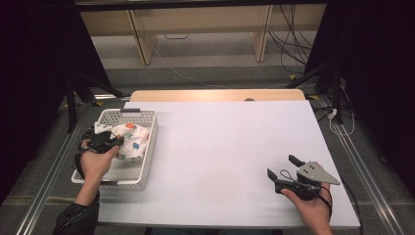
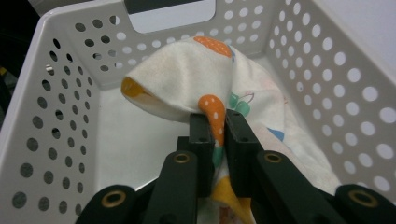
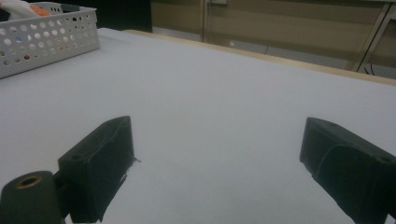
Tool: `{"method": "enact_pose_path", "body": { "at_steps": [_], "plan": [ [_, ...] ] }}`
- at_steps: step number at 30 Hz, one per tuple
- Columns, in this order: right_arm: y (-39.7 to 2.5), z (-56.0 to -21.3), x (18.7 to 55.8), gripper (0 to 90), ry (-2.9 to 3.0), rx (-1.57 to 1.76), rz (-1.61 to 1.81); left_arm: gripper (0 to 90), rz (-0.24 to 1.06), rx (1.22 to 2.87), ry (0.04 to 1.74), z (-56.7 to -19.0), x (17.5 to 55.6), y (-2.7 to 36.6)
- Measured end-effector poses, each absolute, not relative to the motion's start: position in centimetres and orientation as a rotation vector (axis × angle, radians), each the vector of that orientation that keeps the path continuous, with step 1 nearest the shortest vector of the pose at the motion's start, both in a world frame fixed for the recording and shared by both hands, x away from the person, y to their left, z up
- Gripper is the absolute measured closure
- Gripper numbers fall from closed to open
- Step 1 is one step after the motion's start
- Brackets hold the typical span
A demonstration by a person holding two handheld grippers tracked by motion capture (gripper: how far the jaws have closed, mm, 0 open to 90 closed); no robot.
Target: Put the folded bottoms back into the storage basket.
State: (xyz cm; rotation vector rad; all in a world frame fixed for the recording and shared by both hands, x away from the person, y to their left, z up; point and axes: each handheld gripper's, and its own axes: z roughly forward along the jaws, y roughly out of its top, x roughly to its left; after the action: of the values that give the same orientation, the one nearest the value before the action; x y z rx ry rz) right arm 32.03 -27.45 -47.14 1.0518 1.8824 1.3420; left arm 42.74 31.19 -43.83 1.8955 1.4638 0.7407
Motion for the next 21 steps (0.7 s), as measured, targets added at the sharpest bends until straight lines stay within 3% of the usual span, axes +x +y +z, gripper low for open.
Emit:
{"method": "enact_pose_path", "body": {
  "at_steps": [17, 21],
  "plan": [
    [-27.4, -47.1, 32.0, 10.6, 1.884, 1.053, 1.342, 80.4, 0.835, 2.012, 1.489, -45.1, 43.5, 31.5],
    [-27.5, -47.1, 32.0, 10.6, 1.883, 1.052, 1.342, 75.7, 0.867, 2.048, 1.504, -45.4, 43.6, 31.5]
  ]
}}
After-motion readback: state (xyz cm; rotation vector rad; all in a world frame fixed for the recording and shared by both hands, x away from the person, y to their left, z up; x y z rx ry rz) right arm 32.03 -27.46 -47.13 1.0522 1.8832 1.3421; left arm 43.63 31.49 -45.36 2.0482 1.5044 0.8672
